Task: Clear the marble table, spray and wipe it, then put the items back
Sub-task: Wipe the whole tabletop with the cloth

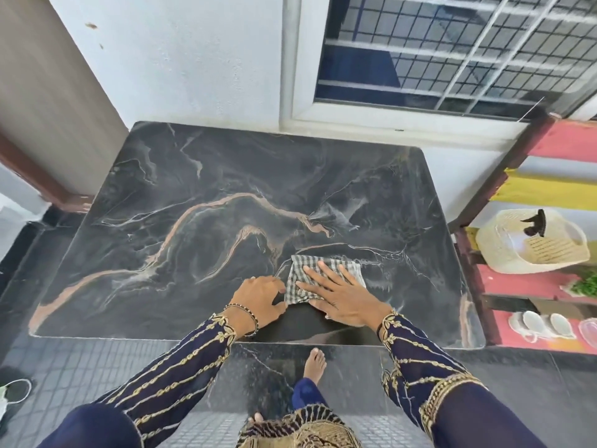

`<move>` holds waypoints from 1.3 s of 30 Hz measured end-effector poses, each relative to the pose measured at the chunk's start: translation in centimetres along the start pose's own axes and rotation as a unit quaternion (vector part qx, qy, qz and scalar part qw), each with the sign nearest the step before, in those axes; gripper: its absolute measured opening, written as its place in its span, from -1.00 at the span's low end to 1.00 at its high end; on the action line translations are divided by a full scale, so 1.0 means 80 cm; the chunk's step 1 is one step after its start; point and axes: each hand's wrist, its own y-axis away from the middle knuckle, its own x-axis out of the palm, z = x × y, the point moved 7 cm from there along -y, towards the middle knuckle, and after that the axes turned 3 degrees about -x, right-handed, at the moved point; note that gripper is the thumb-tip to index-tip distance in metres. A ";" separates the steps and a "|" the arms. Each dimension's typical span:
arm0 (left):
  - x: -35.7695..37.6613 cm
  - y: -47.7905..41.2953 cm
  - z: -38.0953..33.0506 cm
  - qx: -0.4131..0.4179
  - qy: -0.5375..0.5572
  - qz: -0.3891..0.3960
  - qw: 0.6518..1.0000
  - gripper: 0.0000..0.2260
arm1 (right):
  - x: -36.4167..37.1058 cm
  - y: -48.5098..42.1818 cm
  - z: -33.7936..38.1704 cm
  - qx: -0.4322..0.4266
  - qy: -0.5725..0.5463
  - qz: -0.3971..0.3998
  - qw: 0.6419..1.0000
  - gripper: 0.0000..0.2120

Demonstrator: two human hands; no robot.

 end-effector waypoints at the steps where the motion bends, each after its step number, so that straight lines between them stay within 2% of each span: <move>1: -0.002 -0.007 0.000 -0.002 0.002 0.002 1.000 -0.65 | -0.008 -0.014 -0.010 0.003 -0.003 0.002 1.000 -0.43; 10: -0.048 -0.113 0.000 -0.013 0.014 -0.011 1.000 -0.61 | -0.072 -0.135 -0.114 -0.007 -0.009 0.020 1.000 -0.49; 21: -0.073 -0.236 -0.002 -0.075 -0.063 -0.016 0.995 -0.03 | -0.144 -0.268 -0.226 0.013 -0.021 0.011 1.000 -0.49; 26: -0.071 -0.271 -0.010 -0.104 -0.086 0.042 0.990 0.11 | -0.179 -0.311 -0.266 0.040 -0.058 0.020 0.997 -0.49; 32: -0.059 -0.292 -0.017 -0.142 -0.100 0.117 0.978 0.17 | -0.203 -0.347 -0.299 0.055 -0.062 0.005 0.997 -0.49; 39: -0.054 -0.292 -0.015 -0.153 -0.099 0.132 0.974 0.14 | -0.206 -0.332 -0.345 0.080 -0.062 -0.016 0.995 -0.49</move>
